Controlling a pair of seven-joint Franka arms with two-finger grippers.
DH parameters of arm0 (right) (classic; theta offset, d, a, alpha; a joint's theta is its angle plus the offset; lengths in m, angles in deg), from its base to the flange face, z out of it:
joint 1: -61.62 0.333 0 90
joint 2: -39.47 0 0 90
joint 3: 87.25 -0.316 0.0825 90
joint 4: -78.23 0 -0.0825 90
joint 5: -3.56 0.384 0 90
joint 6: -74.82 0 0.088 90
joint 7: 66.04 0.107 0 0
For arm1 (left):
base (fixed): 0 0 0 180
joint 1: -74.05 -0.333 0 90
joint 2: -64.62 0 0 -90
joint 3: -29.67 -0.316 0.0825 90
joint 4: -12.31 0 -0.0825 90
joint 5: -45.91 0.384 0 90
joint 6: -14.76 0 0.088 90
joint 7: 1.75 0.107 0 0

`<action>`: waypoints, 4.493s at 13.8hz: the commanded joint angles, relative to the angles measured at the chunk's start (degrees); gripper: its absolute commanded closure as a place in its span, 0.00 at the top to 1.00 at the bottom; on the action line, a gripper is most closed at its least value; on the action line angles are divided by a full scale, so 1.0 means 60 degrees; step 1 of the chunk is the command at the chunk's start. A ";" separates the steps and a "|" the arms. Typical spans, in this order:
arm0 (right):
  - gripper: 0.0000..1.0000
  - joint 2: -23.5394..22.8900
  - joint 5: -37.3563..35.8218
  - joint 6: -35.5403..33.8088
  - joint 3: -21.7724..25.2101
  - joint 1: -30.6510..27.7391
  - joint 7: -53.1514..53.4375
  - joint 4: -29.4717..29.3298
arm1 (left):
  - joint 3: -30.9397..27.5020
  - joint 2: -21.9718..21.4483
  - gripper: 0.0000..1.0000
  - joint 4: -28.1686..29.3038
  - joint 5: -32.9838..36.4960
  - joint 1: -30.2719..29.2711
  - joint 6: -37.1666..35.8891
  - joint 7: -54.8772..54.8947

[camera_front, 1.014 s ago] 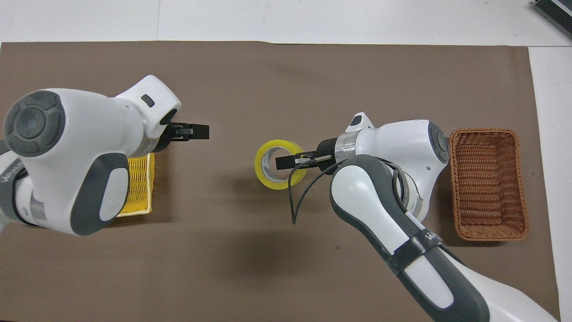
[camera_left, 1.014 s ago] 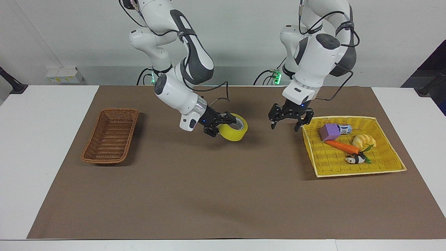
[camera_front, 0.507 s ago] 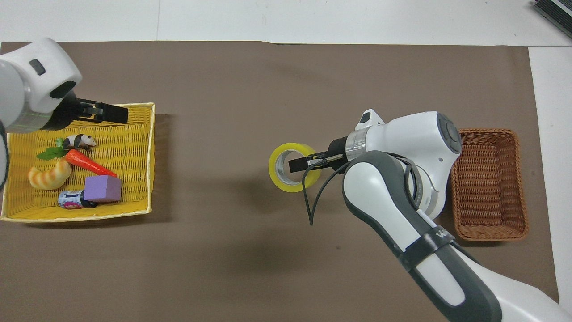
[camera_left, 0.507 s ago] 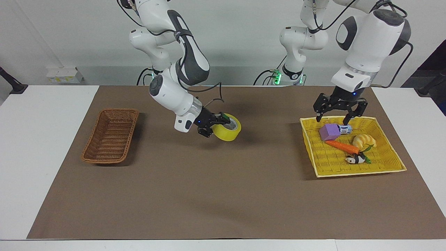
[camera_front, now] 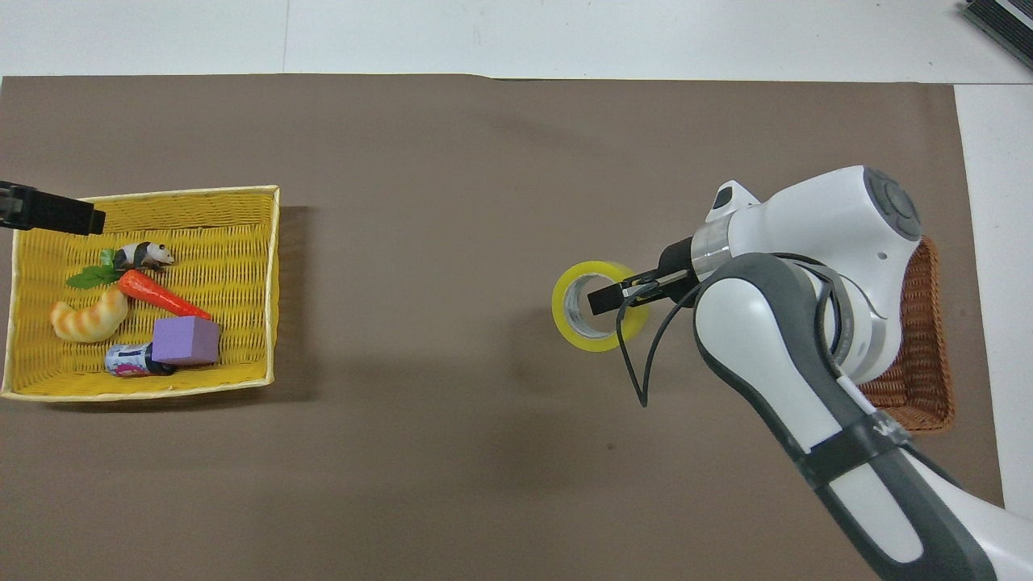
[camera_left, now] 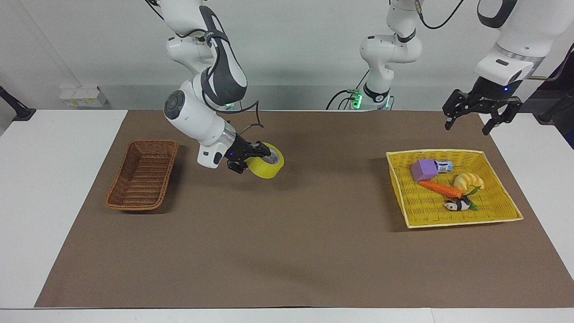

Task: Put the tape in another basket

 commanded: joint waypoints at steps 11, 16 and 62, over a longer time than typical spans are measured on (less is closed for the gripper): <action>0.00 0.0270 -0.4955 -0.1346 -0.0099 -0.3489 -0.1649 0.0094 | 0.0238 -0.0458 1.00 0.0248 0.0286 -0.0152 -0.0239 0.0458; 0.00 0.0079 -0.4680 -0.1317 -0.0099 -0.4737 -0.3364 -0.0331 | 0.0267 -0.0488 1.00 0.0263 0.0213 -0.0152 -0.0372 0.0472; 1.00 0.1208 -0.4884 -0.4656 -0.0260 -0.2804 0.3605 -0.3773 | 0.0165 -0.0488 1.00 0.0263 0.0242 -0.0299 -0.0358 0.0472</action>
